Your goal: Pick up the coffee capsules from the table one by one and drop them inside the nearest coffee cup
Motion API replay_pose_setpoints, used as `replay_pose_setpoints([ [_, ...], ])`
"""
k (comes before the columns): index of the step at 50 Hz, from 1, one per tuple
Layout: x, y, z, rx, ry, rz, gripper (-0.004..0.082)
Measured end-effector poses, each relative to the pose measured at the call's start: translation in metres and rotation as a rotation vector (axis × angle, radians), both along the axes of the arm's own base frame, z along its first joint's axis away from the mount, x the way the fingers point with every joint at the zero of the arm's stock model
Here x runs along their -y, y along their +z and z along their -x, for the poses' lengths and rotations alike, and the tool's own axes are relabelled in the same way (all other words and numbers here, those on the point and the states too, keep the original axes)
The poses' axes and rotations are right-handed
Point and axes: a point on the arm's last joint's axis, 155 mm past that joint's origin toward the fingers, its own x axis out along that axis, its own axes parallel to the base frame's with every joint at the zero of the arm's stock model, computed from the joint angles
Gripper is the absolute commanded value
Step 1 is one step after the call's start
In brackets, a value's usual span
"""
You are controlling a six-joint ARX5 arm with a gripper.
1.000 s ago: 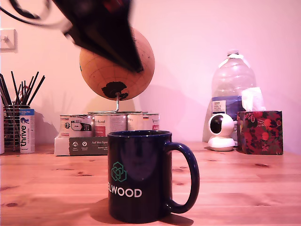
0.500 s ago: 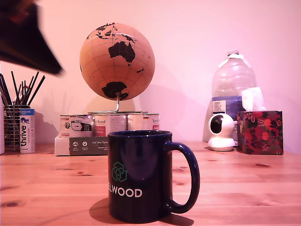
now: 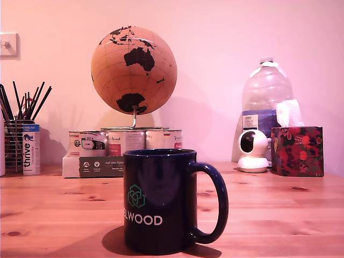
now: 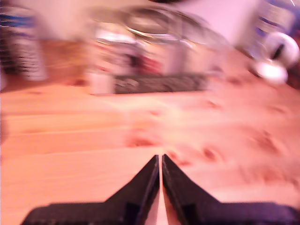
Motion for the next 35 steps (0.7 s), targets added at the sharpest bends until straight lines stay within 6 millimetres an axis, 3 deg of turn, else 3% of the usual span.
replay_pose_setpoints([
  [10, -0.023, 0.017, 0.018, 0.069, 0.094, 0.045, -0.0019],
  [25, -0.037, 0.035, 0.047, 0.184, 0.138, 0.076, -0.0019],
  [31, -0.036, 0.045, 0.049, 0.222, 0.126, 0.088, -0.0018],
  [35, -0.022, 0.047, 0.049, 0.244, 0.051, 0.086, -0.0018],
])
